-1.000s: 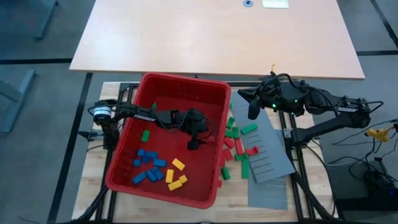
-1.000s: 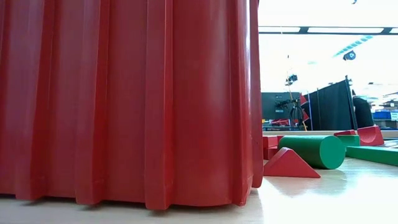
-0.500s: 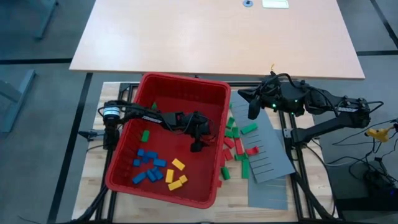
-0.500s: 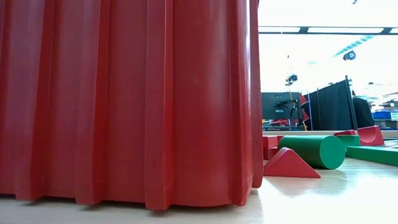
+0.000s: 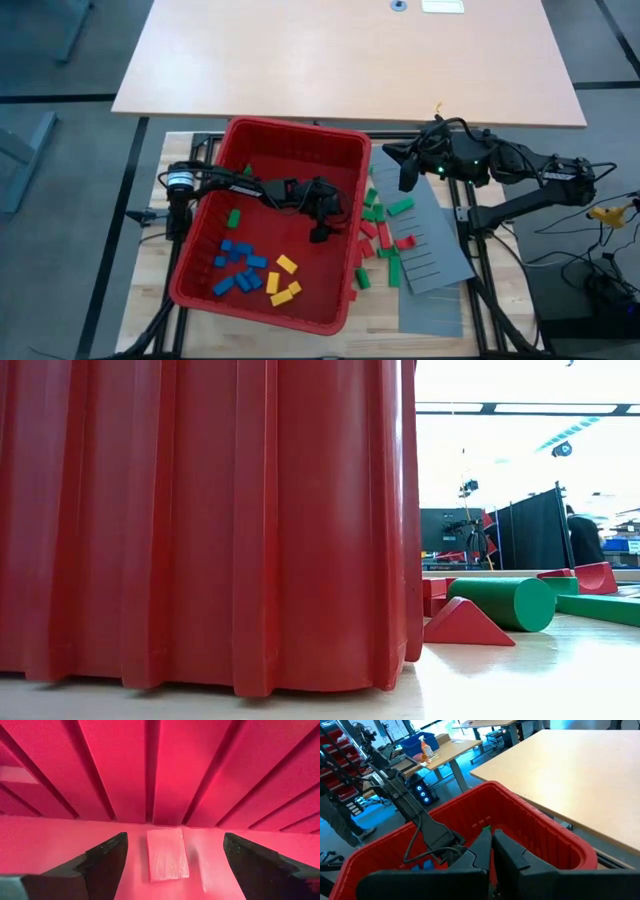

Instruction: Sort blocks

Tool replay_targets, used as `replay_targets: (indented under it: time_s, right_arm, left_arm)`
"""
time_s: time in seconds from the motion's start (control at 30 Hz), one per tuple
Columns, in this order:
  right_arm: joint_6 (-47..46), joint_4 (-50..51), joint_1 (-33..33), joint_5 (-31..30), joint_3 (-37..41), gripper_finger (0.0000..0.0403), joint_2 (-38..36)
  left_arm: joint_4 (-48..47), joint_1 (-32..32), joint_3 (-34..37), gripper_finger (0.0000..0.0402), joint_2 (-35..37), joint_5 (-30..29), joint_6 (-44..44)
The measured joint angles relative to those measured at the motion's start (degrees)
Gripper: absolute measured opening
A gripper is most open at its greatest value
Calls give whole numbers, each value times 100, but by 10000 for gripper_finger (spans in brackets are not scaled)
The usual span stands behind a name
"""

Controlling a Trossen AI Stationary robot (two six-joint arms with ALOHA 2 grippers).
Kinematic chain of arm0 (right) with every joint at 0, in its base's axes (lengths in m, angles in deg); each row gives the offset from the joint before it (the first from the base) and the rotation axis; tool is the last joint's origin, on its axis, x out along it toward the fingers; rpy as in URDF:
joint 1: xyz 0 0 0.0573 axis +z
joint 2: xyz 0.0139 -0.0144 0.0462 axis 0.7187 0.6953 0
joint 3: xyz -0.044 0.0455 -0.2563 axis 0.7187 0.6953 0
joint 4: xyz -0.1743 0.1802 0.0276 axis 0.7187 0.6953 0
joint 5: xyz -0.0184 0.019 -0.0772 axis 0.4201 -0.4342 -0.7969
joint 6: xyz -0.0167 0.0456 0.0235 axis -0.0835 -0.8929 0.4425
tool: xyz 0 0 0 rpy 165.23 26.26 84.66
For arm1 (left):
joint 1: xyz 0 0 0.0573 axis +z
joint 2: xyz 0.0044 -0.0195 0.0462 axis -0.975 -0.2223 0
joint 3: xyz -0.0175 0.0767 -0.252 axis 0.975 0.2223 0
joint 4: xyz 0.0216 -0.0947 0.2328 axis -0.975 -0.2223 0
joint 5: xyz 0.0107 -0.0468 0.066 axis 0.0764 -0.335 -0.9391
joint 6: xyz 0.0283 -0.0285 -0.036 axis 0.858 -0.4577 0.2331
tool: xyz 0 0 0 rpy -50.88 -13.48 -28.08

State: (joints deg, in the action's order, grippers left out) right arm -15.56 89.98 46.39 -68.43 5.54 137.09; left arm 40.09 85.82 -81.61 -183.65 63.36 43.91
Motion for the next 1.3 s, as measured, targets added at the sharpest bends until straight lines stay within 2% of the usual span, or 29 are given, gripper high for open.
replay_targets:
  time_s: [0.2, 0.47, 0.67, 0.73, 0.8, 0.97, 1.0, 1.3]
  right_arm:
    - [-2, 0, 0, 0, 0, 0, -1]
    - [-66, 0, 0, 0, 0, 0, -2]
    - [-87, 2, 0, 2, 0, 0, -2]
    - [-87, 2, 0, 0, 0, 0, -1]
    - [-87, 4, 0, 0, 0, 0, 0]
    - [-62, 4, 2, 0, 0, 0, 0]
    - [-60, 3, 1, 0, 0, 0, -2]
    - [33, 4, 0, -28, 0, 0, 0]
  left_arm:
    - [-46, 0, 3, 314, 0, 111, -61]
    - [-44, -23, -163, 314, -532, 201, -417]
    - [95, -101, -294, 309, -658, 56, -659]
    - [66, -110, -338, 291, -658, -43, -672]
    - [33, -104, -395, 256, -658, -55, -677]
    - [-25, -102, -419, 121, -656, -61, -752]
    - [-68, -101, -419, 106, -650, -56, -784]
    - [-547, -103, -426, 107, -513, -50, -951]
